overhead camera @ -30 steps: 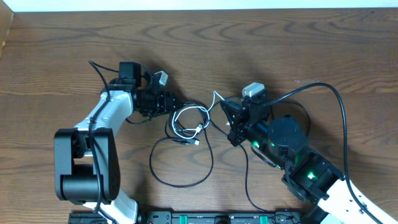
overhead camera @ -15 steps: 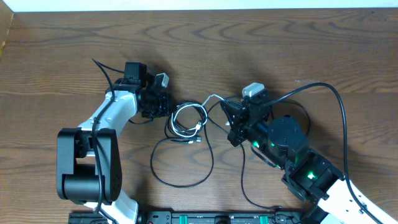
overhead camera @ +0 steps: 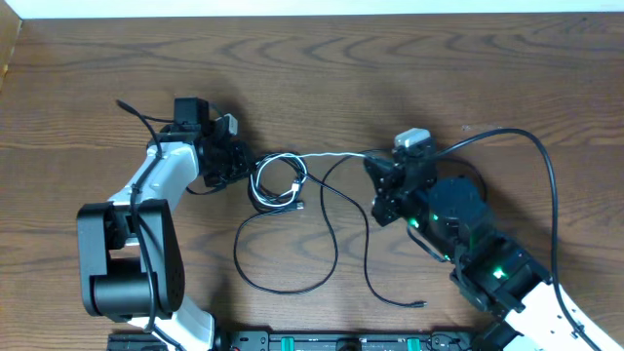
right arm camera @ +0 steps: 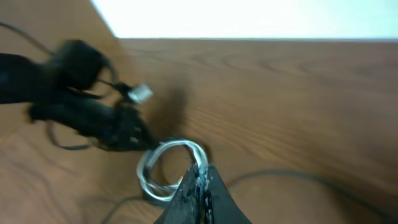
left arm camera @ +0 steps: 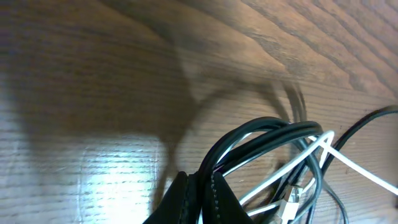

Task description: Untangle cables

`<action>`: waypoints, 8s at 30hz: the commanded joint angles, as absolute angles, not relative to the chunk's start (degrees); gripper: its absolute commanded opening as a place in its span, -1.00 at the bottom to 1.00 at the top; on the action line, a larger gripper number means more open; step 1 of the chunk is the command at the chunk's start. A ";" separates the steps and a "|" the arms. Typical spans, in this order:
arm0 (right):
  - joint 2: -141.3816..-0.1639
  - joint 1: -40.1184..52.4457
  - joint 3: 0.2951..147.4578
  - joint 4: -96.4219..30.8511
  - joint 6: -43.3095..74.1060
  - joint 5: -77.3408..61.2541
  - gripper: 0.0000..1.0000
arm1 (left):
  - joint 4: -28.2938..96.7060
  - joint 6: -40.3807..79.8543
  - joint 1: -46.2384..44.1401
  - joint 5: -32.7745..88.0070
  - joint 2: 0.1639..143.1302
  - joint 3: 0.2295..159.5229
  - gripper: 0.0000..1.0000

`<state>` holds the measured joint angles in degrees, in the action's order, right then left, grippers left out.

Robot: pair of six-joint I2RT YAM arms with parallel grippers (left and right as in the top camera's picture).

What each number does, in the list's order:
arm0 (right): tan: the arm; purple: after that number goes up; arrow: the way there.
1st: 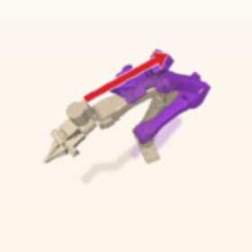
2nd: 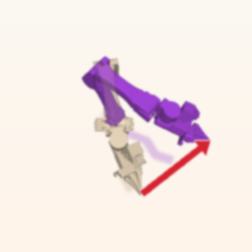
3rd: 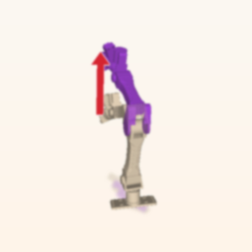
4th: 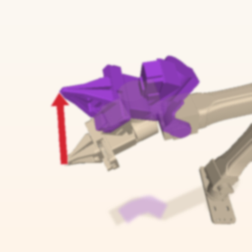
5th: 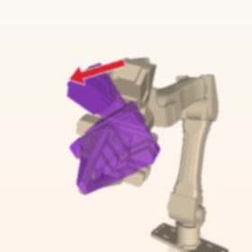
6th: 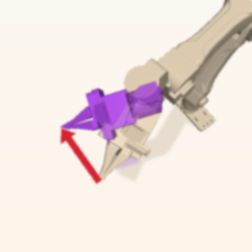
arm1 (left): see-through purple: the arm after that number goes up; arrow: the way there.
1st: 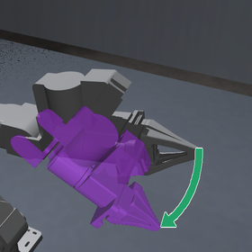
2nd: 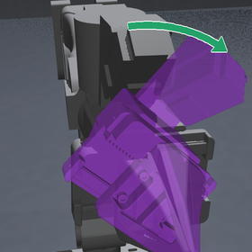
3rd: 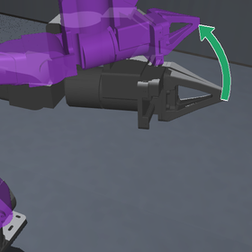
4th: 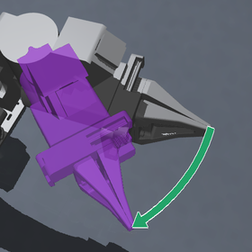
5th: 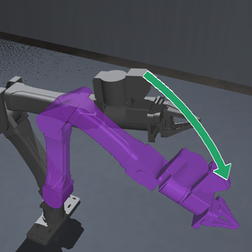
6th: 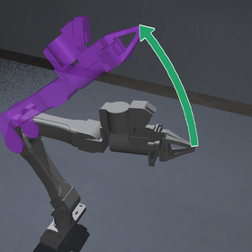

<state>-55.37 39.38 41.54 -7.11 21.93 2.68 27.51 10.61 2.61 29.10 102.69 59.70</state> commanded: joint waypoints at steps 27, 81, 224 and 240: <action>-66.48 29.34 41.91 -18.70 36.34 -9.67 0.22 | 27.59 -3.66 3.20 60.95 103.09 59.35 -0.85; -109.78 44.49 41.93 43.57 63.18 -8.05 -0.52 | 27.75 -3.64 3.14 61.06 103.09 59.35 -0.85; -63.77 -1.83 48.51 -38.41 23.51 -21.17 0.98 | 29.06 19.20 3.16 23.90 103.09 59.35 0.92; -63.77 -1.83 48.51 -38.41 23.51 -21.17 0.98 | 29.06 19.20 3.16 23.90 103.09 59.35 0.94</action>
